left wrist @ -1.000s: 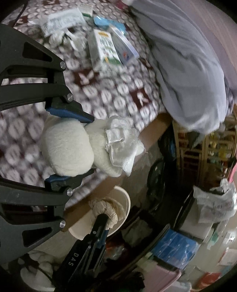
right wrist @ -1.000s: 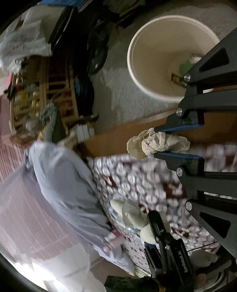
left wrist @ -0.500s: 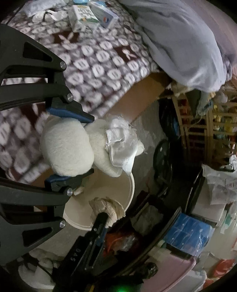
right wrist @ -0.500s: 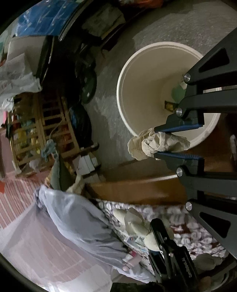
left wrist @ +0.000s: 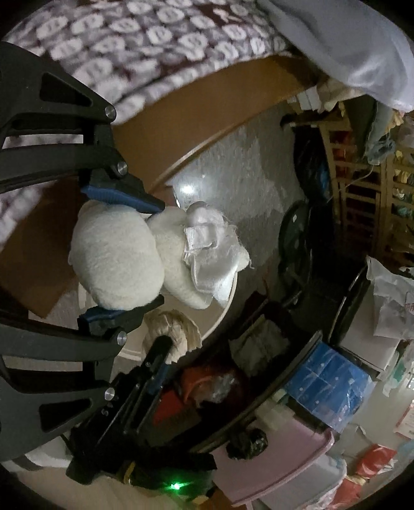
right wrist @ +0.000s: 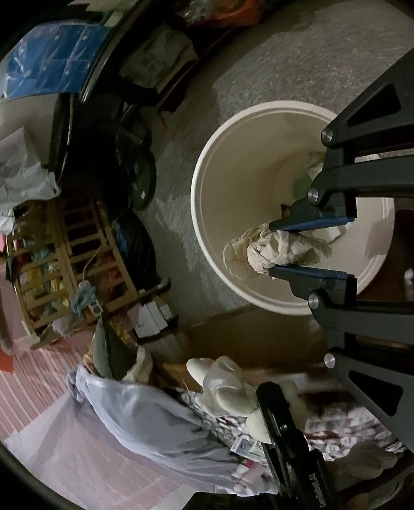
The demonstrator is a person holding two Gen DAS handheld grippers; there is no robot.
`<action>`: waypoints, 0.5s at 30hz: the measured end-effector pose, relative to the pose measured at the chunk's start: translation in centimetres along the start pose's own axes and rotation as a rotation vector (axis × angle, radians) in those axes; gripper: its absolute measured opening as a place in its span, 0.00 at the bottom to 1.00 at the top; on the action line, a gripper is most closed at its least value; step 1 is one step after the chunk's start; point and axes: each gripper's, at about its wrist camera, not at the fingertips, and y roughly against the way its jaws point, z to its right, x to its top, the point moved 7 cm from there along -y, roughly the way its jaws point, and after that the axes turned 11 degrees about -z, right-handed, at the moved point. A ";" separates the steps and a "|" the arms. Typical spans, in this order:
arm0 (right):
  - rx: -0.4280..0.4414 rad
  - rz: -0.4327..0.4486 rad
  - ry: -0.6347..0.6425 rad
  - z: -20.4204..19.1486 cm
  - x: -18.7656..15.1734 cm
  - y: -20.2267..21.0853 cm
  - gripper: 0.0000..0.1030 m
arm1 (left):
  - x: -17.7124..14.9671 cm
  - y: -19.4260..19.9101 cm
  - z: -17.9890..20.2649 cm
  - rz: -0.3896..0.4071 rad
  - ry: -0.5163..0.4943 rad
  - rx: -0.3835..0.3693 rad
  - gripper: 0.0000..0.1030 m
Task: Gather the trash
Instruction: 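Carry the plush toy and beige paper over the white bucket with both grippers, then open both grippers to drop the plush toy and paper into the bucket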
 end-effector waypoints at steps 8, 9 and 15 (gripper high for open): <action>-0.033 0.023 -0.028 1.1 0.4 0.3 0.47 | 0.3 0.3 0.4 0.008 0.005 -0.058 0.65; -0.032 0.021 -0.029 1.1 0.4 0.3 0.47 | 0.1 0.5 0.3 0.003 0.005 -0.053 0.65; -0.010 0.002 -0.015 -0.4 0.1 0.1 0.48 | -1.2 2.5 -2.2 0.030 0.029 0.047 0.65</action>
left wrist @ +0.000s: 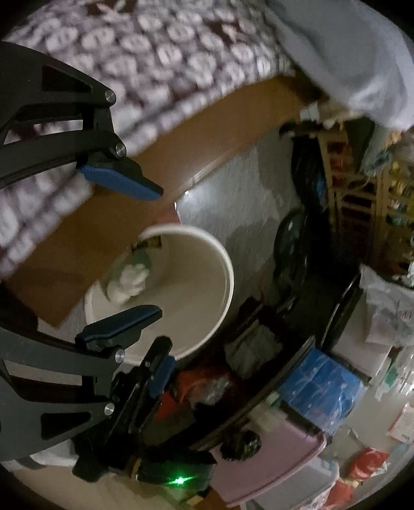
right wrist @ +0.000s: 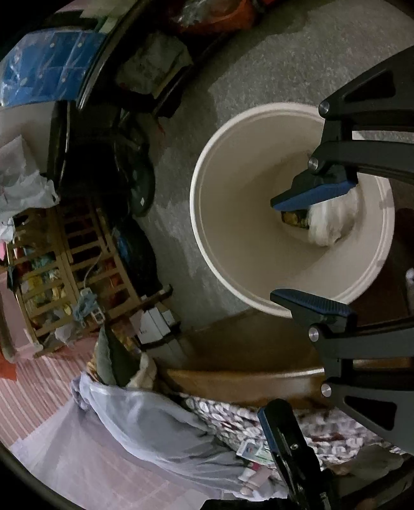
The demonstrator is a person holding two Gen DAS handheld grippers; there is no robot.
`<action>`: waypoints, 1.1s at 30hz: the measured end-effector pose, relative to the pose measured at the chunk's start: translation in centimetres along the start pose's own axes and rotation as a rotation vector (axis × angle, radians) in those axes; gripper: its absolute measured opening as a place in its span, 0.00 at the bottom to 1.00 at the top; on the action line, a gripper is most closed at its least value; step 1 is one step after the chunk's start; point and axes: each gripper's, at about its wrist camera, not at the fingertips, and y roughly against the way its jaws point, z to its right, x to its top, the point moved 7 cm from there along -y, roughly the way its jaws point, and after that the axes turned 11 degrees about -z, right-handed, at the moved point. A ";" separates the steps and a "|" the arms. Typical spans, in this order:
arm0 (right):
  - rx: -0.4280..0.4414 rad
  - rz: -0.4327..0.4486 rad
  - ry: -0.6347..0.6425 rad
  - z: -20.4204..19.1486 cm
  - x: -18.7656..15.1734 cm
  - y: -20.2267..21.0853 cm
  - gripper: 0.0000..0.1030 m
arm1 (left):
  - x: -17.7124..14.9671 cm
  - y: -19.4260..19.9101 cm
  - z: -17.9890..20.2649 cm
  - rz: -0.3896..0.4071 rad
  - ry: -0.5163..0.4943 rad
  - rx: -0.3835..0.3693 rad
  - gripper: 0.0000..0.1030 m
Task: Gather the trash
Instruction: 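Open both grippers to drop the plush toy and paper into the bucket, then move both open grippers back over the trash on the bed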
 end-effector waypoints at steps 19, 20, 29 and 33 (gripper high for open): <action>0.159 -0.075 0.279 -18.1 -3.0 -0.8 0.58 | -8.8 9.9 -13.8 0.067 0.219 0.233 0.65; 0.172 -0.083 0.297 -19.4 -3.4 -1.1 0.58 | -9.3 10.5 -14.5 0.071 0.230 0.241 0.65; 0.276 -0.171 0.437 -29.5 -6.6 -3.5 0.60 | -15.2 16.3 -25.1 0.098 0.438 0.333 0.65; 0.299 -0.209 0.505 -33.6 -8.0 -4.8 0.63 | -17.9 17.9 -29.5 0.102 0.531 0.346 0.65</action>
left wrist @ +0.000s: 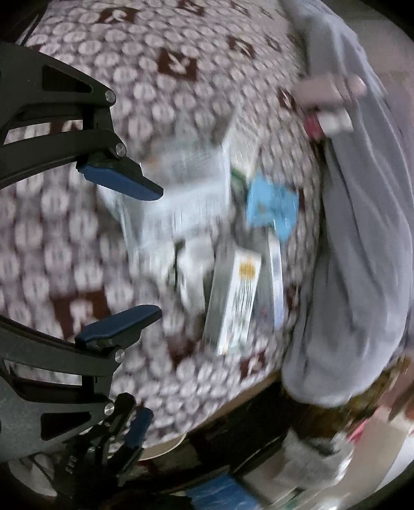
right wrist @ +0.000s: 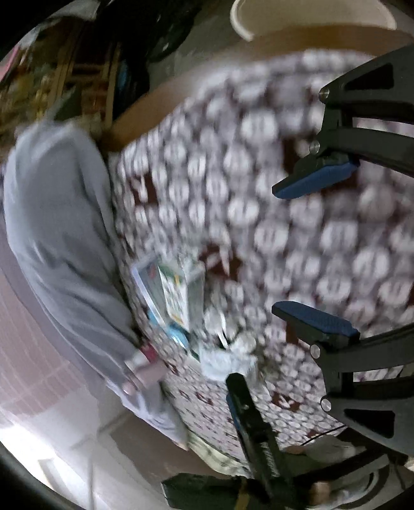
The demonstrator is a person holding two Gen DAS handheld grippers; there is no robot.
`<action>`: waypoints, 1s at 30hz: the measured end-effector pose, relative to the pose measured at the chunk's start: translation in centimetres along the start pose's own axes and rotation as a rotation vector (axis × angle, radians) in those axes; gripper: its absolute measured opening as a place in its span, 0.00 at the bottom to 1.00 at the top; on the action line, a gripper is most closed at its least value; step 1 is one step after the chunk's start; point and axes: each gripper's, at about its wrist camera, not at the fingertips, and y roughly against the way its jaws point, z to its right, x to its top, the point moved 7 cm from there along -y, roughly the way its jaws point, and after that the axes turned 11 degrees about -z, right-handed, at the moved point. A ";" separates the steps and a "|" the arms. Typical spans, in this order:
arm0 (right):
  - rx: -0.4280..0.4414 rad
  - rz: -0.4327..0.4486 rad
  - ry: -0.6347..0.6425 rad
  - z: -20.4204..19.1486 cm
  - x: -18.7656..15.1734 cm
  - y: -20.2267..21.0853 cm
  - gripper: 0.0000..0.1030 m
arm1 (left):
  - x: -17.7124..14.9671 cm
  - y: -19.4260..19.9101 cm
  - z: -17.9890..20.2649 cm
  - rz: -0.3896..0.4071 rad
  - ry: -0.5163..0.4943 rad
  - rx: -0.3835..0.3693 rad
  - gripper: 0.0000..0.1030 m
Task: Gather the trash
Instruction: 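Move both open grippers back over the trash on the bed, then grasp the white printed plastic bag with the left gripper while the right grasps white tissue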
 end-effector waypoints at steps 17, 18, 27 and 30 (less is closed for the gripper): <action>0.137 -0.145 0.030 -9.8 6.2 -13.2 0.28 | -0.2 1.6 -8.4 0.011 0.140 -0.049 0.65; 0.123 -0.123 0.056 -9.8 6.1 -12.3 0.27 | -0.1 1.3 -8.0 0.009 0.131 -0.052 0.65; 0.064 0.006 0.048 -4.0 4.8 -3.2 0.27 | 1.3 -5.4 -3.2 -0.068 0.078 0.000 0.65; 0.064 0.015 0.022 -2.7 4.2 -2.1 0.27 | 1.2 -5.7 -2.8 -0.052 0.072 0.005 0.57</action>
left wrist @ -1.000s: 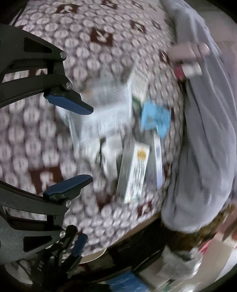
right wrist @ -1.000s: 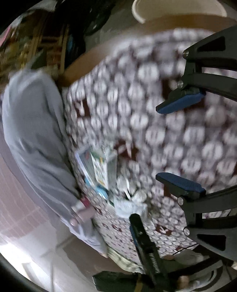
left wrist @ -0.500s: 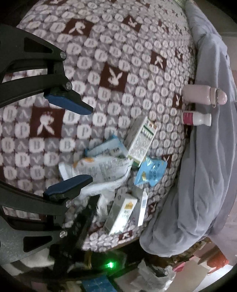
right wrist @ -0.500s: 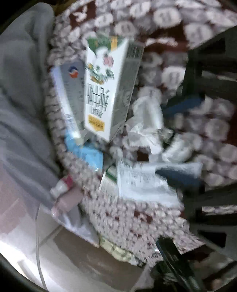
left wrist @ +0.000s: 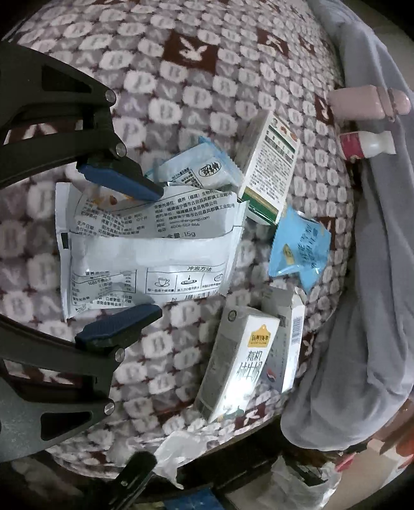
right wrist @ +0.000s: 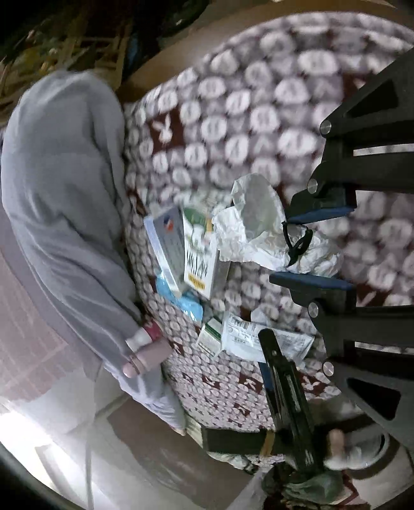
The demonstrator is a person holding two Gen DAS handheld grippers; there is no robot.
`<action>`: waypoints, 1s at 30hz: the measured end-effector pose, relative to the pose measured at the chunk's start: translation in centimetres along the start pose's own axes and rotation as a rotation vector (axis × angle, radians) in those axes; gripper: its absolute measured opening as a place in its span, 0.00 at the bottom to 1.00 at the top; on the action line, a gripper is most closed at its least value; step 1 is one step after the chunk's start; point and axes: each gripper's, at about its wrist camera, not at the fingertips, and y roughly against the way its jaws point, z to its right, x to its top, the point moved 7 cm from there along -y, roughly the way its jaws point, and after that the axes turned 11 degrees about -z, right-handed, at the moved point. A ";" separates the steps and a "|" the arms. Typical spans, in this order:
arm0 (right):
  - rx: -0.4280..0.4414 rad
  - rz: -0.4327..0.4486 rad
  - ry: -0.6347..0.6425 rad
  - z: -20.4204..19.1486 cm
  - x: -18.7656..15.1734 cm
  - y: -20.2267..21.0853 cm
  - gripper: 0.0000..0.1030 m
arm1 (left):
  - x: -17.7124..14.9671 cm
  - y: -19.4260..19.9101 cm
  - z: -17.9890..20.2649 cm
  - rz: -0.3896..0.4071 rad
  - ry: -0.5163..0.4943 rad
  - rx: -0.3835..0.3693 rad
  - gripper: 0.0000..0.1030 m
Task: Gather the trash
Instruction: 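Grasp the white printed plastic bag with the left gripper while the right grasps white tissue, then carry the plastic bag and tissue over the white bucket with both grippers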
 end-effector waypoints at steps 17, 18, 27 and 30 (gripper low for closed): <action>0.024 0.034 0.028 -1.5 -2.3 2.1 0.27 | -2.8 7.0 2.8 0.067 -0.108 -0.111 0.13; 0.023 0.035 0.029 -1.6 -2.4 2.2 0.27 | -2.9 7.1 3.1 0.069 -0.115 -0.109 0.13; 0.000 0.062 0.026 -0.8 -3.1 4.2 0.27 | -4.0 7.0 6.9 0.071 -0.196 -0.094 0.13; -0.004 0.069 0.022 -0.3 -3.3 4.8 0.27 | -4.1 7.1 8.0 0.078 -0.215 -0.089 0.13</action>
